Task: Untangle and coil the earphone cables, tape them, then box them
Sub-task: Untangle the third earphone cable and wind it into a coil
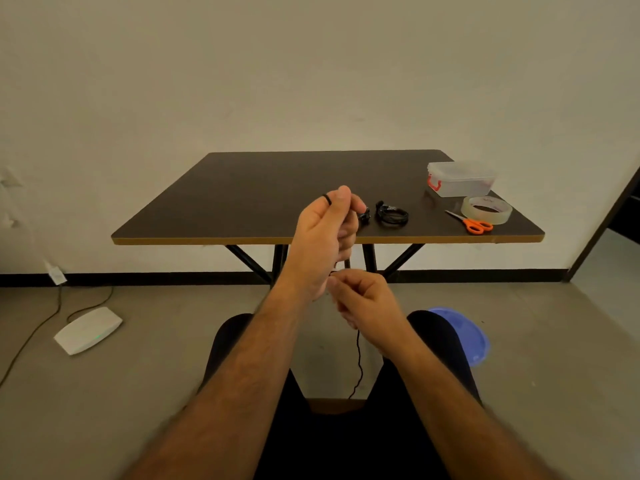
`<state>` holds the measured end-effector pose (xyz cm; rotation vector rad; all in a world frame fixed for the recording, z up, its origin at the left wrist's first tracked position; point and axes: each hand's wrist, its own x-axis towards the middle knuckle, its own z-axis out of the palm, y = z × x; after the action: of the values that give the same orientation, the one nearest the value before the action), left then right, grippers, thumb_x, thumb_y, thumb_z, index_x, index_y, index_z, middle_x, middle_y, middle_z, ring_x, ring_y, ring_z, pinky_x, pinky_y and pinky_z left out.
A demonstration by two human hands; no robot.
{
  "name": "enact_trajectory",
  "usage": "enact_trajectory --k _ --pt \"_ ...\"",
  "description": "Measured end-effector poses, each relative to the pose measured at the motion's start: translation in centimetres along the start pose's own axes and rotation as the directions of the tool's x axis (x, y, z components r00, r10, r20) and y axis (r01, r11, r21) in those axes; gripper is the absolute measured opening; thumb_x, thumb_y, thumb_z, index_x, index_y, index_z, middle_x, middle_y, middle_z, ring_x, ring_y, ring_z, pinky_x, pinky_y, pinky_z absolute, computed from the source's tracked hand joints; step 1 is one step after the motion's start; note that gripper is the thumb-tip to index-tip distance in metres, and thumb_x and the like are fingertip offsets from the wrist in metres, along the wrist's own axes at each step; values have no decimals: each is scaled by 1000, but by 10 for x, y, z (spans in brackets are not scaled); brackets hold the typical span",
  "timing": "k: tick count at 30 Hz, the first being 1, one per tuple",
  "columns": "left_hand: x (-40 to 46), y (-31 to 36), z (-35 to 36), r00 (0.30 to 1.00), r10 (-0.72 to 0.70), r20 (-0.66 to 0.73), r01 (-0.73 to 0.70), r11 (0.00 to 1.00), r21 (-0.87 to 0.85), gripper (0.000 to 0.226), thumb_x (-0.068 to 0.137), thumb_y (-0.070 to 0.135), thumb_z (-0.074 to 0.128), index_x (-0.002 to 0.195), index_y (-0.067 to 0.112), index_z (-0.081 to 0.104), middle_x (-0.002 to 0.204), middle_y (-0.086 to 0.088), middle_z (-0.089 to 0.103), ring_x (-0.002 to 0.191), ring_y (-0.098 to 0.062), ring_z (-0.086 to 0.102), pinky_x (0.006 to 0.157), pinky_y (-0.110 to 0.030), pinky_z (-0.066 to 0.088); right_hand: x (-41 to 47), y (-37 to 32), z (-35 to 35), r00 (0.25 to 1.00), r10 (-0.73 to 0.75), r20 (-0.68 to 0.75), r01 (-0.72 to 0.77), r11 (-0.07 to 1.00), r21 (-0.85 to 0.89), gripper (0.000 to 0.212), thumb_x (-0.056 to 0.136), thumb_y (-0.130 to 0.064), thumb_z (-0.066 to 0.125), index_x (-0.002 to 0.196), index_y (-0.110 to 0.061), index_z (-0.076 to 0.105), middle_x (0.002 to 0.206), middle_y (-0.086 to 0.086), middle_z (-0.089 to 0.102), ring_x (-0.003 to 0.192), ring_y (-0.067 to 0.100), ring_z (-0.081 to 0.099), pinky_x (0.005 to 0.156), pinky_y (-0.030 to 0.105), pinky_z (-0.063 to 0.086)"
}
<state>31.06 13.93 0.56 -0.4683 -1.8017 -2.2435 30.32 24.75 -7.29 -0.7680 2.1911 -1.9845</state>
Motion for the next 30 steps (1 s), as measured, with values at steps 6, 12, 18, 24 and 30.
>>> enact_trajectory --k 6,12,18,24,30 --pt "1 -3 -5 992 122 -28 -116 979 169 30 107 20 35 97 10 62 61 1 37 48 -5 30 43 -16 27 -9 -12 0 1000 -27 8 28 988 -152 18 98 -18 57 90 -24 72 60 -4 57 54 13 48 52 25 41" --pt "1 -11 -22 993 108 -40 -83 914 398 25 106 18 38 102 14 62 61 3 49 51 -6 43 48 -17 38 -6 -21 -3 988 -152 -36 136 949 -285 13 94 -18 63 87 -20 74 63 -6 61 56 7 51 55 22 44" --pt "0 -16 -34 994 -79 -74 106 844 525 30 106 29 36 101 17 62 70 1 60 58 -7 56 51 -22 47 -3 -30 -16 974 -221 -50 183 897 -402 25 93 -17 63 83 -40 66 72 -14 66 68 7 61 61 19 51" --pt "-4 -20 -32 930 -366 18 334 867 370 48 104 49 31 89 13 59 63 3 50 44 -5 35 40 -18 27 9 -43 -40 967 -255 -16 212 835 -509 11 89 -18 69 90 -27 73 79 -9 68 73 10 63 69 28 55" --pt "-10 -18 -26 823 -528 209 495 848 192 59 95 69 16 72 21 43 60 6 29 51 -9 17 48 -26 12 25 -54 -60 955 -295 18 263 821 -507 10 89 -15 69 97 -19 73 87 -11 68 83 5 65 75 18 52"
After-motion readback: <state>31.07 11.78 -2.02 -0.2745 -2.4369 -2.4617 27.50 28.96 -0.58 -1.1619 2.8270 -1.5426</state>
